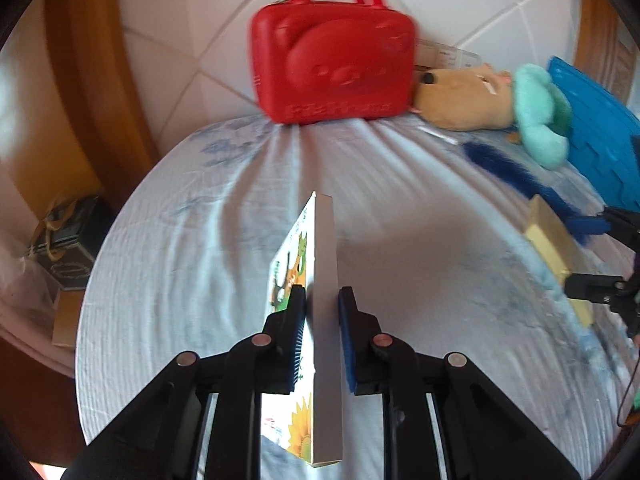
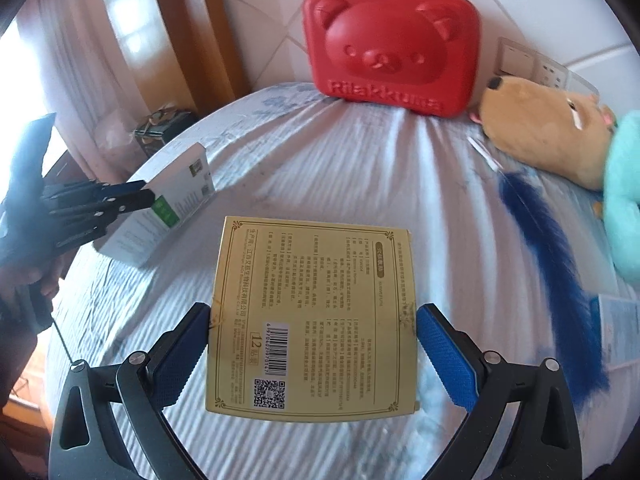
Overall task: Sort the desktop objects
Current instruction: 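Lift the white book box with the left tool while the right lifts the yellow packet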
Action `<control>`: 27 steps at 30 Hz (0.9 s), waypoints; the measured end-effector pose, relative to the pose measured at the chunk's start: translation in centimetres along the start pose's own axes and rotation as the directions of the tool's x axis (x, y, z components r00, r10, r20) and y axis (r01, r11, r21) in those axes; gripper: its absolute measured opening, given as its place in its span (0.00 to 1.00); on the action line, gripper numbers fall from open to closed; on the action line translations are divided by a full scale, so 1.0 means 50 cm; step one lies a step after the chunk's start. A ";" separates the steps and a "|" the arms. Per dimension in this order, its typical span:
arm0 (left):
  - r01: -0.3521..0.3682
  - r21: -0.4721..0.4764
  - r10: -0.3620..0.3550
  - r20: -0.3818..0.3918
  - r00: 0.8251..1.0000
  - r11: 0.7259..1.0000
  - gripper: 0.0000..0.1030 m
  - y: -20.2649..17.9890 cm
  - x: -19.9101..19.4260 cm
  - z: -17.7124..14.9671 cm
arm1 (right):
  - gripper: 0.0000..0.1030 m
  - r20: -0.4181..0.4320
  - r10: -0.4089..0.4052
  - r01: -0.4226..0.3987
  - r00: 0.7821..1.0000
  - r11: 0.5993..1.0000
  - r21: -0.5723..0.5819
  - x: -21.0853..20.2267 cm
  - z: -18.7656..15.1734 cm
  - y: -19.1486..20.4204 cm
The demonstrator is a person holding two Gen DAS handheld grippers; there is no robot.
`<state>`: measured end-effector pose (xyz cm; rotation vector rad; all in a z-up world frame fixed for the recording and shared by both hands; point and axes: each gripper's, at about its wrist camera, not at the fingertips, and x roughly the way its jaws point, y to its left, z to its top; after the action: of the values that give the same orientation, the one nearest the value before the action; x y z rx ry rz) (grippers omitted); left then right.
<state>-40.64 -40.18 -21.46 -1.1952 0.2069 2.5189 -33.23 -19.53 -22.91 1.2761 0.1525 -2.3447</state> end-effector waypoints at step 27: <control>-0.037 -0.039 0.033 -0.107 0.994 0.999 0.12 -0.099 0.033 -0.050 | 0.99 0.029 -0.054 0.053 0.998 0.998 0.024 -0.134 -0.076 -0.104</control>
<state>-37.96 -35.86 -24.23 -1.3544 0.2056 2.5024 -29.54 -11.45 -20.18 1.2618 0.1525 -2.4163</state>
